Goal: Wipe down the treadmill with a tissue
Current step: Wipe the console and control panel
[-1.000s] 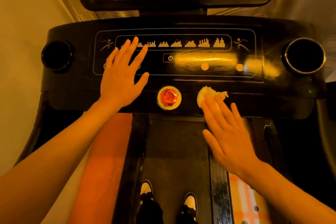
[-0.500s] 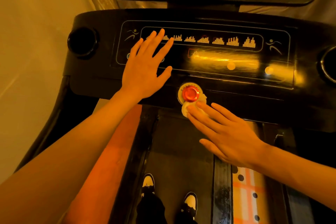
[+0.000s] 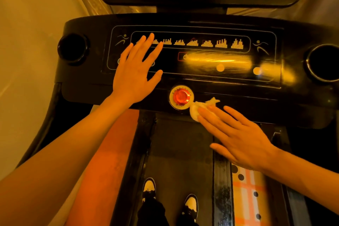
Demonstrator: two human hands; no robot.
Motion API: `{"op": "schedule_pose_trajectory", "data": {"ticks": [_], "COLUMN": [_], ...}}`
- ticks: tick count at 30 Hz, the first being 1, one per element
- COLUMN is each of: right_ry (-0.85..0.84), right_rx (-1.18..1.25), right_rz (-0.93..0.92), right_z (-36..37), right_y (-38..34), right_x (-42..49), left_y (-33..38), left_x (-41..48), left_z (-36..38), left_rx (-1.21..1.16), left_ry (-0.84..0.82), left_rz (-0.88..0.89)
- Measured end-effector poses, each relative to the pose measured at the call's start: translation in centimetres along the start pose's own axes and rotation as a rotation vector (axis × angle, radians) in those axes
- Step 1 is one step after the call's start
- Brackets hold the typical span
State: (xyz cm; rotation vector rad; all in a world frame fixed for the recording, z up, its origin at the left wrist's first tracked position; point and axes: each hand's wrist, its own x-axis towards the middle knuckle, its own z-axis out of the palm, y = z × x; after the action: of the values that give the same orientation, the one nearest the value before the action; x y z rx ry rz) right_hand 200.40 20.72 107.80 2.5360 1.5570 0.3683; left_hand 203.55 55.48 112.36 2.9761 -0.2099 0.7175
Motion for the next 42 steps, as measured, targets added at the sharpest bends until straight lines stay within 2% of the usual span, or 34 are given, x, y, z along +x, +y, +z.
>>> {"op": "schedule_pose_trajectory", "data": {"ticks": [4, 8, 11, 14, 17, 19, 20, 22, 24, 27, 29, 33, 35, 37, 40, 42], "right_ry": [0.025, 0.065, 0.080, 0.037, 0.028, 0.063, 0.084, 0.098, 0.090, 0.077, 0.082, 0.094, 0.117, 0.143, 0.121, 0.115], "right_rx": [0.093, 0.291, 0.291, 0.256, 0.268, 0.312, 0.333, 0.371, 0.377, 0.277, 0.269, 0.299, 0.317, 0.363, 0.339, 0.295], "right_rz": [0.203, 0.503, 0.510, 0.522, 0.799, 1.004, 1.048, 0.990, 0.818, 0.653, 0.726, 1.062, 1.128, 1.091, 0.859, 0.782], "right_z": [-0.5, -1.6, -1.9, -1.6, -1.2, -1.2, -1.3, -1.7, -2.0, -2.2, -1.8, -1.1, -1.2, -1.5, -1.3, -0.7], "right_y": [-0.2, -4.6, -5.7, -4.1, -2.1, -2.3, -2.9, -4.9, -6.4, -4.7, -2.8, 0.3, 0.1, -1.0, -2.1, -0.8], "right_x": [-3.1, 2.2, 5.8, 3.0, -1.7, -1.7, -0.5, 3.1, 6.2, 7.0, 4.9, -0.1, 0.2, 2.0, 2.6, 0.5], "left_y": [0.2, 0.1, 0.1, 0.1, 0.2, 0.3, 0.2, 0.2, 0.1, -0.1, 0.0, -0.2, 0.0, 0.7, 2.8, 4.8], "left_x": [0.0, -0.1, 0.0, 0.0, 0.0, 0.0, 0.0, 0.0, 0.0, 0.1, 0.1, 0.4, 0.6, 0.6, 1.2, 1.9], "left_z": [0.1, 0.1, 0.1, 0.1, 0.1, 0.1, 0.1, 0.0, 0.0, 0.1, 0.0, -0.4, -0.5, -0.6, -1.0, -1.3], "left_rx": [-0.011, -0.013, -0.016, -0.021, -0.005, 0.002, 0.004, 0.003, -0.004, -0.043, -0.063, -0.108, -0.136, -0.145, -0.149, -0.154], "left_ry": [0.000, -0.013, -0.021, -0.028, -0.023, -0.025, -0.030, -0.041, -0.041, -0.045, -0.052, -0.081, -0.092, -0.094, -0.091, -0.092], "left_rz": [0.002, -0.002, -0.001, -0.003, 0.003, 0.005, 0.004, 0.003, 0.006, 0.010, 0.008, -0.005, -0.026, -0.069, -0.166, -0.212]}}
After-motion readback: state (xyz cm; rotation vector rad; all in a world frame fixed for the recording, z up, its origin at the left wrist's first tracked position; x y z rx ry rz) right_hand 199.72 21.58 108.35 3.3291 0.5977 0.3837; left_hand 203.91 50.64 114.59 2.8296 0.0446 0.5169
